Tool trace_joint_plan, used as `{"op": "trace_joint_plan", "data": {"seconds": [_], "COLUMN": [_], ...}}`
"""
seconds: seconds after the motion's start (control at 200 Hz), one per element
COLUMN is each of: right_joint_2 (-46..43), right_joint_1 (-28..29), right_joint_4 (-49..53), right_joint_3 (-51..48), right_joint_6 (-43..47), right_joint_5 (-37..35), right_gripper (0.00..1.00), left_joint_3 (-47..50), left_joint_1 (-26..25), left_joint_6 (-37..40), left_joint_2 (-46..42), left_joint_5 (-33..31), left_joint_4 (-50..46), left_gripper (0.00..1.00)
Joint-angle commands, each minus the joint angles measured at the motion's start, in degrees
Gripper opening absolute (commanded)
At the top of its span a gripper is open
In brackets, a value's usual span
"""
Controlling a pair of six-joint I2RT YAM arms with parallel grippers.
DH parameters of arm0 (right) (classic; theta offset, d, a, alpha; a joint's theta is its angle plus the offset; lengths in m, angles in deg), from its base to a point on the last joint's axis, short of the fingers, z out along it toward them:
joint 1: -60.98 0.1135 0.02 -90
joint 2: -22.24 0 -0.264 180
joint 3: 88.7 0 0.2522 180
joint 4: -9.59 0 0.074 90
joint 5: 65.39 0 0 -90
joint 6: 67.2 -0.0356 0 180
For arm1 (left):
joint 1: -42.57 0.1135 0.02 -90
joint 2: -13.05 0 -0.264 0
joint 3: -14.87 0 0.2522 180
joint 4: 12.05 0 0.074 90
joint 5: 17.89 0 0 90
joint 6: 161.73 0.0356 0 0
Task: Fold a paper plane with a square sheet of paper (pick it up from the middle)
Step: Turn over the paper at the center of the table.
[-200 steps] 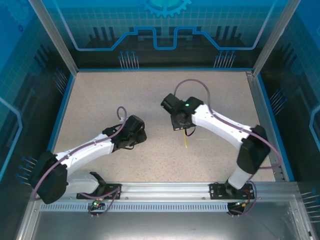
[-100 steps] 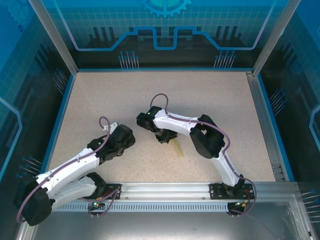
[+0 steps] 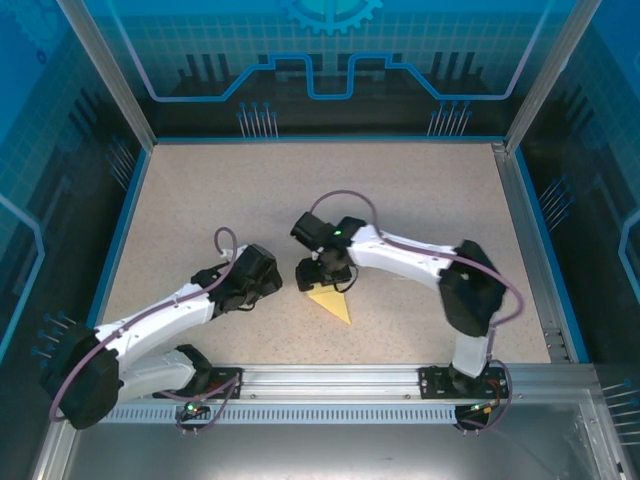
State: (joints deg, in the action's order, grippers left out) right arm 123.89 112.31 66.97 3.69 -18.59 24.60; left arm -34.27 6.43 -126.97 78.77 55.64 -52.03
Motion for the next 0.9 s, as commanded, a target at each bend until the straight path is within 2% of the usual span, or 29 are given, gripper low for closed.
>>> {"op": "trace_joint_plan", "data": {"seconds": [0.0,0.105,0.155,0.195,0.295,0.435,0.71,0.745,0.895], "right_joint_2": [-6.29,-9.47,-9.25,-8.94,-7.4,-3.41,4.56,5.16,5.32], "right_joint_1": [-4.44,-8.31,-9.98,-10.92,-11.81,-13.46,-16.29,-16.66,-18.36], "right_joint_4": [-11.87,-18.91,-20.71,-21.54,-22.91,-22.16,-25.51,-27.0,-31.48], "right_joint_3": [-8.05,-15.68,-18.22,-19.65,-21.08,-19.9,-15.96,-16.09,-18.49], "right_joint_6": [0.92,0.68,1.04,1.2,2.9,4.75,7.64,7.43,5.66], "right_joint_5": [8.81,15.06,17.94,19.33,20.65,19.93,25.39,26.76,29.35], "right_gripper": [0.72,0.65,0.52,0.45,0.44,0.47,0.49,0.47,0.28], "left_joint_3": [-2.65,-3.63,-3.67,-3.52,-3.3,-4.35,-5.95,-5.95,-6.11], "left_joint_1": [0.38,0.43,0.45,0.45,0.39,0.39,0.45,0.45,0.39], "left_joint_6": [2.14,2.18,1.4,0.74,-0.87,-1.79,-1.67,-1.55,-1.31], "left_joint_2": [4.09,8.12,9.42,10.22,11.72,14.03,15.37,15.41,15.52], "left_joint_5": [7.99,13.21,14.83,15.95,17.47,18.48,17.79,17.79,18.05], "left_joint_4": [2.7,4.67,5.58,6.58,8.44,8.81,6.78,6.62,6.67], "left_gripper": [0.65,0.65,0.65,0.65,0.65,0.65,0.65,0.65,0.65]}}
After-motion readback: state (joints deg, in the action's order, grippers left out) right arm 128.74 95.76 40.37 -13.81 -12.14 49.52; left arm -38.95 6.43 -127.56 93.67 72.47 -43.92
